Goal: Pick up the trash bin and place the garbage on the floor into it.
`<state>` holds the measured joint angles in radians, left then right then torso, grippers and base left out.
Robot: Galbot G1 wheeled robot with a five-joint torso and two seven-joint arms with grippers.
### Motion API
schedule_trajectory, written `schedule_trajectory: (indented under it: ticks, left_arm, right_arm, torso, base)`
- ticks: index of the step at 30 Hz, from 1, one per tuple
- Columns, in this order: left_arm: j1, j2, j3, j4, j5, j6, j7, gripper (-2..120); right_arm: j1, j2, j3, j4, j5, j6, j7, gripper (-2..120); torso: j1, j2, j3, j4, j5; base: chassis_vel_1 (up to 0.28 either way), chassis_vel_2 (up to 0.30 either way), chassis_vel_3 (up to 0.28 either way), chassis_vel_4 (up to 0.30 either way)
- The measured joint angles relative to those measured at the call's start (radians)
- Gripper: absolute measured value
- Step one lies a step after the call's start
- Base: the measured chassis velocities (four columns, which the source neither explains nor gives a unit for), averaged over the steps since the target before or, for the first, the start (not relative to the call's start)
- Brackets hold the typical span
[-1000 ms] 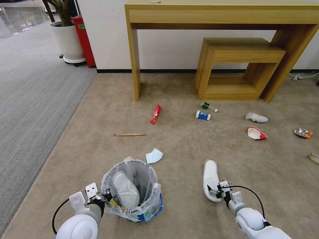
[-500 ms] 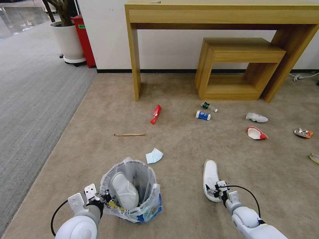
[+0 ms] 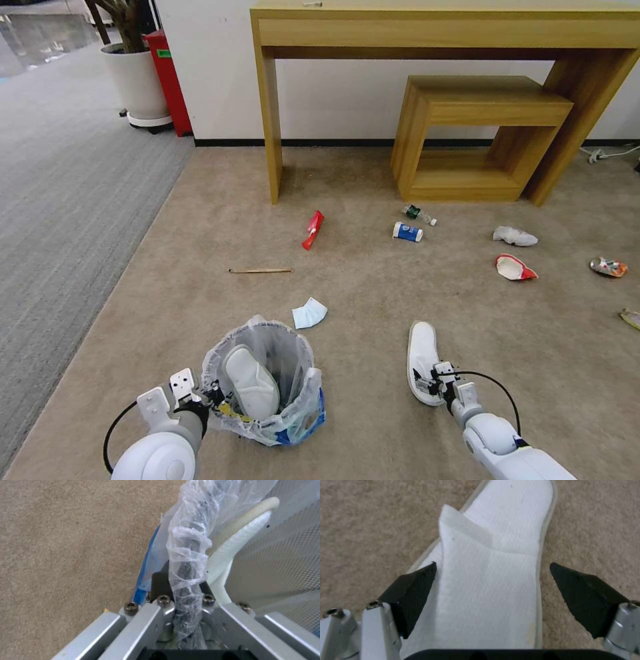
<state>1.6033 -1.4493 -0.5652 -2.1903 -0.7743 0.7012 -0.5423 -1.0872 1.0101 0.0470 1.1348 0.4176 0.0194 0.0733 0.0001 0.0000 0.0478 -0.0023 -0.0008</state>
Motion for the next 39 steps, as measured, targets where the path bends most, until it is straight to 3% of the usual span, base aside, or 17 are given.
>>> schedule_trajectory:
  ticks: [9, 18, 23, 26, 28, 30, 32, 34, 39]
  left_arm:
    - [-0.004, 0.001, 0.000, 0.000, -0.003, 0.000, 0.000, 0]
    - [0.003, 0.000, 0.001, -0.008, -0.003, -0.004, 0.002, 0]
    - [0.008, -0.001, 0.001, -0.013, 0.000, -0.005, 0.003, 0]
    - [0.011, -0.005, 0.003, -0.014, 0.004, -0.007, 0.005, 0]
    - [0.012, -0.005, 0.003, -0.014, 0.005, -0.007, 0.005, 0]
    - [0.015, -0.008, 0.005, -0.015, 0.011, -0.009, 0.010, 0]
    - [0.015, -0.008, 0.006, -0.016, 0.012, -0.009, 0.011, 0]
    - [0.018, -0.010, 0.007, -0.021, 0.014, -0.010, 0.012, 0]
    - [0.023, -0.011, 0.008, -0.028, 0.015, -0.010, 0.012, 0]
  right_arm:
    - [0.020, 0.015, -0.010, -0.040, -0.010, 0.005, -0.001, 85]
    - [0.026, 0.023, -0.013, -0.057, -0.021, 0.017, -0.001, 70]
    - [0.025, 0.025, -0.014, -0.055, -0.027, 0.025, 0.002, 54]
    - [0.022, 0.025, -0.012, -0.048, -0.029, 0.026, 0.007, 39]
    - [0.022, 0.025, -0.012, -0.048, -0.029, 0.027, 0.007, 39]
    - [0.019, 0.025, -0.006, -0.046, -0.033, 0.030, 0.009, 27]
    - [0.018, 0.025, -0.004, -0.046, -0.033, 0.031, 0.009, 24]
    - [0.013, 0.025, 0.001, -0.046, -0.038, 0.036, 0.010, 11]
    - [0.010, 0.025, 0.006, -0.046, -0.042, 0.041, 0.009, 0]
  torso:
    - [0.000, 0.000, 0.000, 0.0000, 0.0000]
    - [0.000, 0.000, 0.000, 0.0000, 0.0000]
    - [0.000, 0.000, 0.000, 0.0001, 0.0002]
    - [0.000, 0.000, 0.000, 0.0001, 0.0002]
    - [0.000, 0.000, 0.000, 0.0001, 0.0002]
    - [0.000, 0.000, 0.000, 0.0000, 0.0001]
    - [0.000, 0.000, 0.000, 0.0001, 0.0001]
    - [0.000, 0.000, 0.000, 0.0000, 0.0001]
    - [0.000, 0.000, 0.000, 0.0000, 0.0001]
  base:
    - [0.000, 0.000, 0.000, 0.000]
    - [0.000, 0.000, 0.000, 0.000]
    - [0.000, 0.000, 0.000, 0.000]
    - [0.000, 0.000, 0.000, 0.000]
    - [0.000, 0.000, 0.000, 0.000]
    - [0.000, 0.000, 0.000, 0.000]
    - [0.000, 0.000, 0.000, 0.000]
    - [0.000, 0.000, 0.000, 0.000]
    - [0.000, 0.000, 0.000, 0.000]
